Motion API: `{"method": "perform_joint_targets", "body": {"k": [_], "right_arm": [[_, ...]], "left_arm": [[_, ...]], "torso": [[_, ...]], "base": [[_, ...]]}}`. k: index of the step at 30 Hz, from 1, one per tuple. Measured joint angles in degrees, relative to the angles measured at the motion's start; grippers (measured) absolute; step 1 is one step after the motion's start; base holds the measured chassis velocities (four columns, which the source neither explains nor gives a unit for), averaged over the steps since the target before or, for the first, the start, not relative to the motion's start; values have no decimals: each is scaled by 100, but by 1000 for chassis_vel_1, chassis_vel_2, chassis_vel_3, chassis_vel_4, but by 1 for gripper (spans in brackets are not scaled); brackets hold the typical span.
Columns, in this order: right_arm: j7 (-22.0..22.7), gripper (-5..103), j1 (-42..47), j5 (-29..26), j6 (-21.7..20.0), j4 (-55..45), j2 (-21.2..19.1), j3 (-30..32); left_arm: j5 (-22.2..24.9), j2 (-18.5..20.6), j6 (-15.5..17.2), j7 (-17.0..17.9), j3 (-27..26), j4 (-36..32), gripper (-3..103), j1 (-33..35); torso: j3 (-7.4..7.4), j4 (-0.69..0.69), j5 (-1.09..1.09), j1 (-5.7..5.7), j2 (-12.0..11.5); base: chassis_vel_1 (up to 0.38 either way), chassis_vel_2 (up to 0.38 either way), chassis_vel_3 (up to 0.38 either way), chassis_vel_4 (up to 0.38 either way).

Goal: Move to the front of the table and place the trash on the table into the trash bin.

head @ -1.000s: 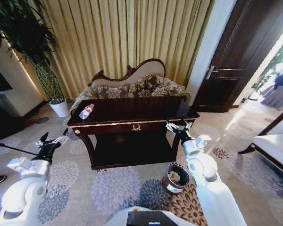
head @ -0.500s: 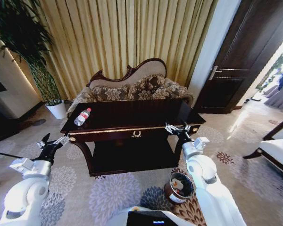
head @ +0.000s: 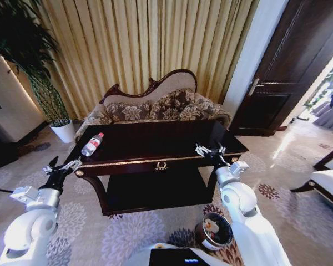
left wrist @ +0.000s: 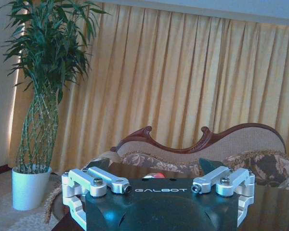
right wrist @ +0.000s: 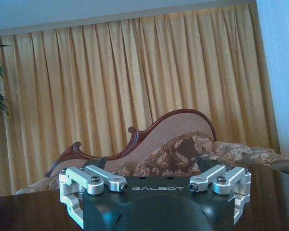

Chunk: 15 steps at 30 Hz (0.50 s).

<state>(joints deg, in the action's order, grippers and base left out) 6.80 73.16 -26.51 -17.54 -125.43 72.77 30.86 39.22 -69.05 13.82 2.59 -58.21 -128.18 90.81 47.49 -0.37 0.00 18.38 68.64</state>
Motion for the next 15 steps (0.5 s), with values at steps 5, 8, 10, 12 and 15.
{"method": "perform_joint_targets", "body": {"k": [5,8,10,12,15], "right_arm": [[0,100,82,98,6,-51,37,-26],[0,100,111,120,6,-75,56,-44],[0,100,116,172,12,-46,71,-44],[0,100,118,187,15,-26,78,-43],[0,100,151,233,45,41,110,-20]], "left_arm": [[14,-6,2,2,9,-61,100,19],[90,9,67,34,7,-137,100,40],[366,155,380,197,-94,-249,100,40],[472,226,502,249,-144,-268,100,34],[1198,677,1102,495,-495,-302,100,-6]], "torso": [[0,-1,-1,1,0],[1,-1,-1,2,-1],[1,-1,-1,1,0],[0,0,-1,0,0],[-1,-1,0,-4,2]], "base": [[-97,123,115,-121],[-67,59,52,-76],[0,0,0,0],[0,0,0,0],[0,0,0,0]]}}
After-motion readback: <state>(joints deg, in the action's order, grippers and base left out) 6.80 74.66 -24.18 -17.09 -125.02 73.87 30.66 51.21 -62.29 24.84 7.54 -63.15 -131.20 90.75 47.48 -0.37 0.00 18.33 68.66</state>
